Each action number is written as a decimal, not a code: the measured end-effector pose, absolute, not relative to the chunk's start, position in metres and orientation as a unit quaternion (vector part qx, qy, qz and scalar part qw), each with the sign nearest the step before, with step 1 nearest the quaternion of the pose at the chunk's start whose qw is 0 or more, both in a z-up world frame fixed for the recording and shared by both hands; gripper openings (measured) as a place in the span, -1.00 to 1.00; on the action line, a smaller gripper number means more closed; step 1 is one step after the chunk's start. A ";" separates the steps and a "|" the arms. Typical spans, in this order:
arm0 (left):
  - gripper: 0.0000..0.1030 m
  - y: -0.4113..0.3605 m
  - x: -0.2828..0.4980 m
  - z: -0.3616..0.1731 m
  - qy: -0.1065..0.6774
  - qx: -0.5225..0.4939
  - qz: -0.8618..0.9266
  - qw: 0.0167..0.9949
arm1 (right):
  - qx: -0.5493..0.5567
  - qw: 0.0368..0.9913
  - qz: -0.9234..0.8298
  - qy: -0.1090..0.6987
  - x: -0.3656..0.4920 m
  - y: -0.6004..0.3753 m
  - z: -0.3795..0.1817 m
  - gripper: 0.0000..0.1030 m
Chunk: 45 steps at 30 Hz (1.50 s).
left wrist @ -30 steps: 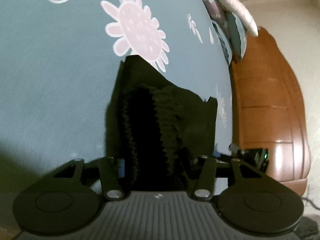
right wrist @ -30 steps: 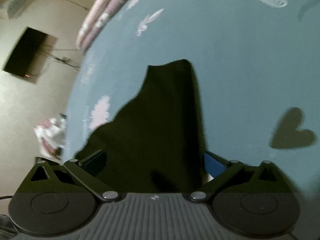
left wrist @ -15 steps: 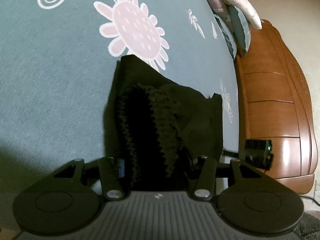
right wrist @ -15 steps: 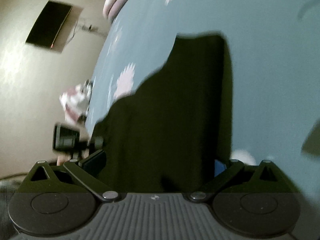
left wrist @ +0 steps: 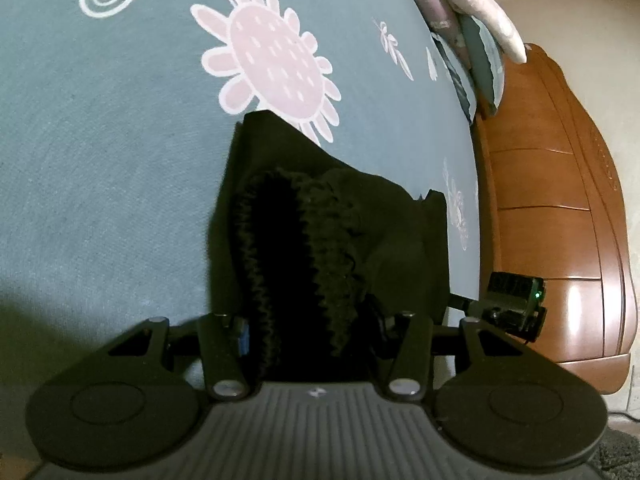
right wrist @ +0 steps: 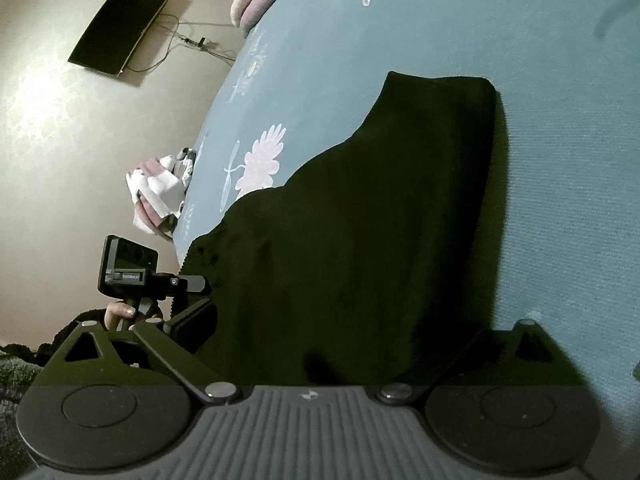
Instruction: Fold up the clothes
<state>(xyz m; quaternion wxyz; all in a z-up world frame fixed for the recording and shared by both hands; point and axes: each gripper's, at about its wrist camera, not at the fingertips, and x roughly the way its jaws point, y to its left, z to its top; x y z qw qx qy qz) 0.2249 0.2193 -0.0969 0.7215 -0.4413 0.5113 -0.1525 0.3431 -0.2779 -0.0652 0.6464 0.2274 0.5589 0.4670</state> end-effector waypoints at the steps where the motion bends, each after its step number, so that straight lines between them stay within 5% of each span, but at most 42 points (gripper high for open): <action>1: -0.04 0.219 0.225 -0.096 0.512 -0.440 -0.151 0.722 | 0.224 0.646 0.469 0.559 0.343 -0.278 -0.065 0.87; 5: -0.04 0.216 0.227 -0.094 0.517 -0.435 -0.145 0.723 | 0.230 0.646 0.455 0.568 0.349 -0.290 -0.073 0.25; 7: -0.07 0.215 0.228 -0.092 0.520 -0.429 -0.140 0.725 | 0.233 0.647 0.438 0.579 0.353 -0.297 -0.082 -0.46; 9: -0.07 0.211 0.229 -0.089 0.524 -0.418 -0.133 0.730 | 0.239 0.645 0.431 0.584 0.356 -0.302 -0.090 -0.72; 31: -0.24 0.180 0.238 -0.060 0.550 -0.291 -0.093 0.777 | 0.246 0.696 0.373 0.562 0.326 -0.293 -0.075 -0.62; 45: -0.32 0.170 0.264 -0.021 0.518 -0.244 -0.204 0.794 | 0.360 0.727 0.340 0.476 0.274 -0.304 -0.048 -0.62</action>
